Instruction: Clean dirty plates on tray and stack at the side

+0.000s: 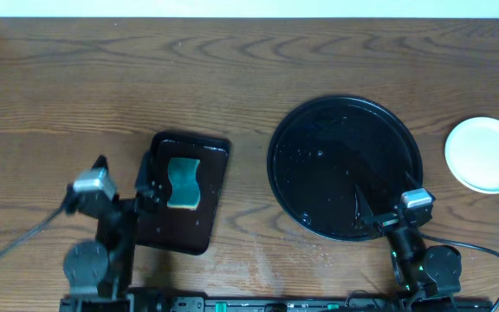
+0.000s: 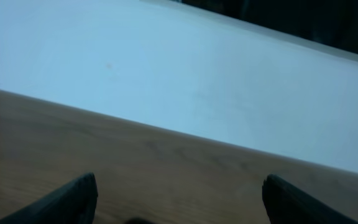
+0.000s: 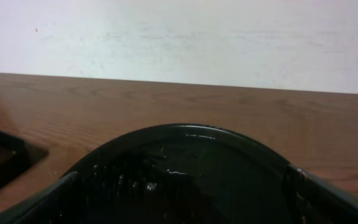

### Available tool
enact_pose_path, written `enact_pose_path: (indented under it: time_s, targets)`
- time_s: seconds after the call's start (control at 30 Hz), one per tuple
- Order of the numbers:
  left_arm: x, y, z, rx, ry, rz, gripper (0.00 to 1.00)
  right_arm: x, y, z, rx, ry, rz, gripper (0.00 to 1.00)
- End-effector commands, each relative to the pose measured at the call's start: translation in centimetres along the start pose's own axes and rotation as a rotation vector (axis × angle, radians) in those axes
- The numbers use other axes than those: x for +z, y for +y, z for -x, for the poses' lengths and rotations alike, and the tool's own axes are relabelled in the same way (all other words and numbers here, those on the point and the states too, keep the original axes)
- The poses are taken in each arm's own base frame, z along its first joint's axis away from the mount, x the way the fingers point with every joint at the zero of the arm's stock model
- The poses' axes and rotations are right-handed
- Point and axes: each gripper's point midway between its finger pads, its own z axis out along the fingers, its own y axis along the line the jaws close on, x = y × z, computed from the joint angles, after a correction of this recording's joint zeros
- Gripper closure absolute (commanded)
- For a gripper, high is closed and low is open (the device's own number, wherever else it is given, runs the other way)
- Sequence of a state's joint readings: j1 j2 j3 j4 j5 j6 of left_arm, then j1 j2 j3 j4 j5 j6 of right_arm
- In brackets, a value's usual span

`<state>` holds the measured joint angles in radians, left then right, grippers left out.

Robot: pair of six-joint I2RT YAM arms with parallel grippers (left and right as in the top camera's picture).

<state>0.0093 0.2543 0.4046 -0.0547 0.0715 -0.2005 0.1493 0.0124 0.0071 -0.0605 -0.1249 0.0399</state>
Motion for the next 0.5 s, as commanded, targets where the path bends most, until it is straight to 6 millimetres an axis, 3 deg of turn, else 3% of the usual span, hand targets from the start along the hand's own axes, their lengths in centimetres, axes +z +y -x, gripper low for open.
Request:
enact_pose_path:
  time_s: [0.0,0.2,0.33,0.47]
  targets:
    - [-1.5,2.0,-0.4,0.038,-0.128,0.053,0.15,0.0,-0.2,-0.1,-0.011,0.002,-0.011,0.01]
    - [-1.0,3.1,-2.4,0.039,-0.216,0.057,0.15,0.0,-0.2,-0.1,-0.011,0.002,-0.011,0.01]
    - [-0.2,3.6,-5.8,0.027,-0.169,0.069,0.14,0.0,-0.2,-0.1,-0.011,0.002,-0.011,0.01]
    - [0.0,3.7,-6.7,0.029,-0.134,0.077,0.15,0.0,-0.2,-0.1,-0.011,0.002,-0.011,0.01]
